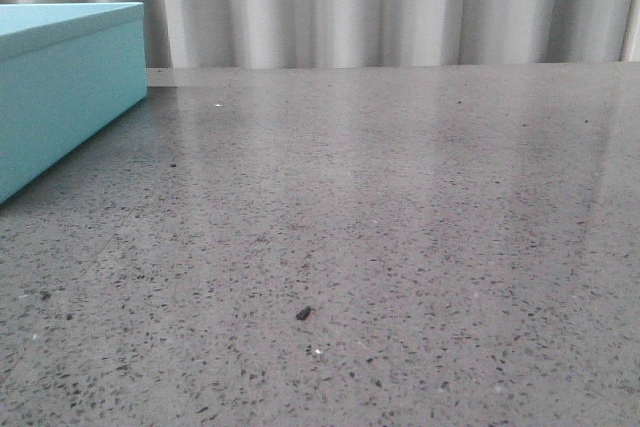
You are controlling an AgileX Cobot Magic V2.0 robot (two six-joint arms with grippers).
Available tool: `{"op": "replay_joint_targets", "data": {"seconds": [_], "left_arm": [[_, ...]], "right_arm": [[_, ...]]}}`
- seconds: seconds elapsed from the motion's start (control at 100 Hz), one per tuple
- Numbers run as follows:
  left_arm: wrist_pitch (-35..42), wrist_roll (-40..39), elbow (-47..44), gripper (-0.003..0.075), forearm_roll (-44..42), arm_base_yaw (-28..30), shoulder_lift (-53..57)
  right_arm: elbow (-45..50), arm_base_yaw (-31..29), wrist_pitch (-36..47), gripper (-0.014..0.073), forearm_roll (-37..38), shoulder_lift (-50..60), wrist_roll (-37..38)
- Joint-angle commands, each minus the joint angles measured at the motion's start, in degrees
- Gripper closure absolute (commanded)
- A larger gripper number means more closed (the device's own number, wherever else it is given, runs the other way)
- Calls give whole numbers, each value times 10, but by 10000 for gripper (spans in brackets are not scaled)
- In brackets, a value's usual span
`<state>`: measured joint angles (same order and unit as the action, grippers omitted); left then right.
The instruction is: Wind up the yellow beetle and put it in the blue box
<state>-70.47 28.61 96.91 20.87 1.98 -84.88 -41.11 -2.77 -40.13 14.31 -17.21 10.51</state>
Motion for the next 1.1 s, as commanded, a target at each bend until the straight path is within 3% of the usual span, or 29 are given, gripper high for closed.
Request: {"op": "replay_joint_targets", "data": {"seconds": [0.0, 0.27, 0.64, 0.96, 1.09], "left_arm": [[43, -5, 2, 741, 25, 1, 51], [157, -5, -141, 741, 36, 1, 190], [386, 0, -448, 741, 48, 1, 417], [475, 0, -635, 741, 50, 1, 610], [517, 0, -693, 741, 50, 1, 686]], "right_arm": [[0, -1, 43, 636, 17, 7, -6], [28, -1, 32, 636, 17, 14, -6], [66, -1, 46, 636, 16, 14, -6], [158, -1, 208, 636, 16, 49, -6], [191, -1, 217, 636, 16, 64, -6]]}}
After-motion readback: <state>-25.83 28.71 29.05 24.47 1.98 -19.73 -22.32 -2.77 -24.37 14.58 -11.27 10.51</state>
